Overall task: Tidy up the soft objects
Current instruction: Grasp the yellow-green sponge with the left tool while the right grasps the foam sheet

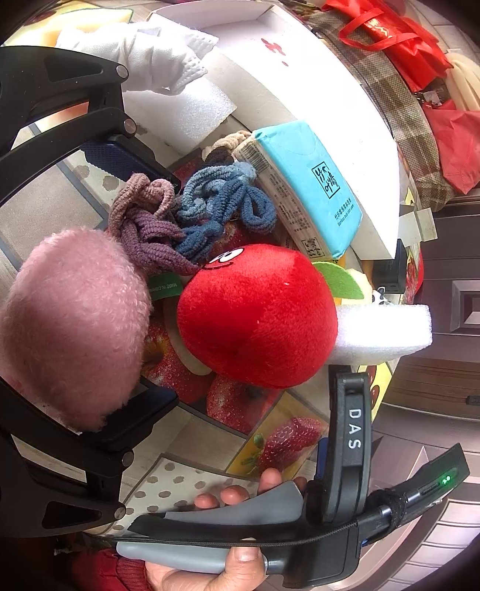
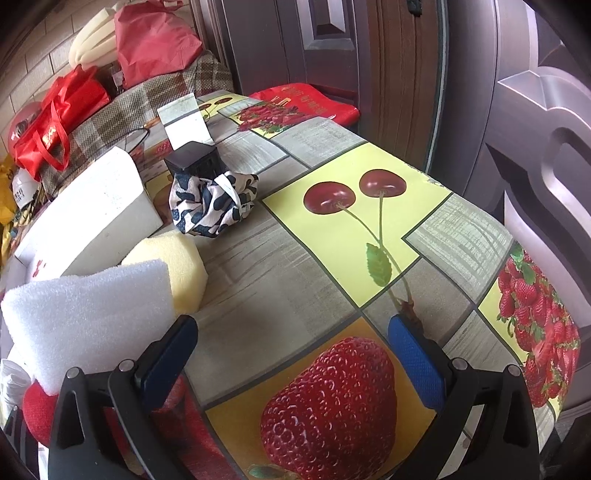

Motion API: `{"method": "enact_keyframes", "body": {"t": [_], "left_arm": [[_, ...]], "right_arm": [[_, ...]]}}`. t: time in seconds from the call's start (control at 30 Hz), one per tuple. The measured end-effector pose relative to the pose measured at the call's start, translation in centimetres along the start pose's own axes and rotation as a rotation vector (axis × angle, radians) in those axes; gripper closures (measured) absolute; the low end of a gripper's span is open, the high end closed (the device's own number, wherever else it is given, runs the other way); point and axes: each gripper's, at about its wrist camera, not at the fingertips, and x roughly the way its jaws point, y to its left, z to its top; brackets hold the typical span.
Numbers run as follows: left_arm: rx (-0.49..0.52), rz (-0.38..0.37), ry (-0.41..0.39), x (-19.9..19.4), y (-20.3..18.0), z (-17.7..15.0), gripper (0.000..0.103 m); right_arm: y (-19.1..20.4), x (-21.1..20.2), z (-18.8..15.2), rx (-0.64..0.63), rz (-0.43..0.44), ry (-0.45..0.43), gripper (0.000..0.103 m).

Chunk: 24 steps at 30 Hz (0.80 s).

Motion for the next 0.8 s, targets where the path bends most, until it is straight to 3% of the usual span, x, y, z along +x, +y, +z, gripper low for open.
{"method": "enact_keyframes", "body": {"t": [0.1, 0.17, 0.27, 0.37, 0.47, 0.53, 0.7, 0.8], "left_arm": [[-0.007, -0.052, -0.029, -1.5, -0.2, -1.3, 0.001], [-0.032, -0.125, -0.135, -4.5, 0.3, -2.2, 0.0], [-0.07, -0.153, -0.267, -8.8, 1.7, -3.8, 0.0], [-0.093, -0.084, -0.395, -12.4, 4.1, -5.0, 0.0], [-0.152, 0.014, -0.446, -14.7, 8.2, -5.7, 0.0], [-0.183, 0.073, -0.409, -14.9, 11.1, -6.1, 0.0], [-0.105, 0.163, -0.238, -13.5, 14.8, -7.9, 0.0], [-0.044, 0.203, -0.176, -12.4, 15.3, -8.8, 0.0]], "right_arm": [[-2.0, -1.2, -0.4, 0.102, 0.128, -0.043, 0.0], [-3.7, -2.6, -0.9, 0.193, 0.251, -0.116, 0.0], [-4.9, -5.1, -1.4, 0.211, 0.386, -0.263, 0.0], [-3.6, -6.8, -0.9, 0.1, 0.433, -0.321, 0.0], [-1.2, -6.3, -0.6, 0.018, 0.479, -0.246, 0.0], [-0.2, -5.5, -0.5, 0.011, 0.529, -0.171, 0.0], [1.1, -6.0, -0.2, -0.232, 0.354, -0.183, 0.0], [0.7, -5.6, -0.1, -0.393, 0.365, -0.157, 0.0]]}}
